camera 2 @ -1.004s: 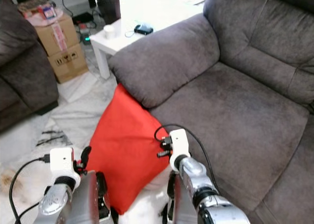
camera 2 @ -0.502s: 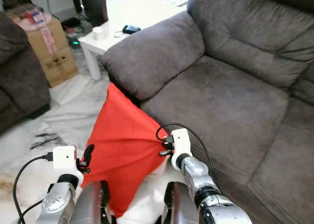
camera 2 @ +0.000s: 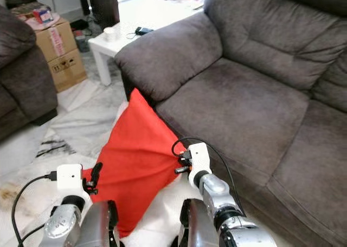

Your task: Move the pillow to the sofa from floor

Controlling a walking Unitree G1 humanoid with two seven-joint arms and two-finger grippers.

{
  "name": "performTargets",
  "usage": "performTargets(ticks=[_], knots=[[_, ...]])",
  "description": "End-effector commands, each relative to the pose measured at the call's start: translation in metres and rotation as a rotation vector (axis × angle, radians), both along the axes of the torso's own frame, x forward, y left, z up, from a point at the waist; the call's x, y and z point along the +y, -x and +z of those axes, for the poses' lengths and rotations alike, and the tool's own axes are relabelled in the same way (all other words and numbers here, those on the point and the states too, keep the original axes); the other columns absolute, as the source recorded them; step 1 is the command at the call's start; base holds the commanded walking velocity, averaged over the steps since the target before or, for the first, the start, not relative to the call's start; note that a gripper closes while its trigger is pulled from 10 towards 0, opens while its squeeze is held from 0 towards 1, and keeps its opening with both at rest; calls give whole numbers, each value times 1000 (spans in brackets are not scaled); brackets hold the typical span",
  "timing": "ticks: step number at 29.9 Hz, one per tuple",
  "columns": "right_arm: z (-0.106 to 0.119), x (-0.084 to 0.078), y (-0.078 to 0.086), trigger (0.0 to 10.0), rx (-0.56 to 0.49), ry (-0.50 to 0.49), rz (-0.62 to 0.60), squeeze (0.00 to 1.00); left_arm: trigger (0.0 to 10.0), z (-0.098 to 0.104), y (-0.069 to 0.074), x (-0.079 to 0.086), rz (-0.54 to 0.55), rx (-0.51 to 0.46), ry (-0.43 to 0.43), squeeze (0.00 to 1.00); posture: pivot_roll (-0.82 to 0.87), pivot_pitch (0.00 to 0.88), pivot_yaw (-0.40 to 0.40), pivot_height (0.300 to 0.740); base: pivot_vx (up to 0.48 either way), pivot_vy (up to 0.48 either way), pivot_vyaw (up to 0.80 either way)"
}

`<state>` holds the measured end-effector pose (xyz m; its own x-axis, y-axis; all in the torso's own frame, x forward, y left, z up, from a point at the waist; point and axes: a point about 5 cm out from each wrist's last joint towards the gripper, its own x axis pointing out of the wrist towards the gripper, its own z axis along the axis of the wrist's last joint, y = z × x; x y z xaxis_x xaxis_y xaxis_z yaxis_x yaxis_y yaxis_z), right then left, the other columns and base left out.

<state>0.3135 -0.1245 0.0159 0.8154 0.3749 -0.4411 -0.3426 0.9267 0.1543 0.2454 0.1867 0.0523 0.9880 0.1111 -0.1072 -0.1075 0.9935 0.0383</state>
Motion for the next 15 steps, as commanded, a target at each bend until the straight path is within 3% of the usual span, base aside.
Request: performTargets(ticks=[1, 5, 15], knots=[[4, -6, -3, 10000, -22, -2, -23, 0, 10000, -1, 1, -3, -2, 1, 2, 0, 75, 137, -69, 574, 0, 0, 0], [10, -8, -8, 10000, -59, -18, -35, 0, 10000, 1, 0, -2, 2, -10, 1, 0, 75, 133, -67, 574, 0, 0, 0], [50, -12, -29, 10000, -280, -110, -56, 0, 10000, 13, -8, 2, -6, -71, 0, 0, 67, 101, -51, 574, 0, 0, 0]])
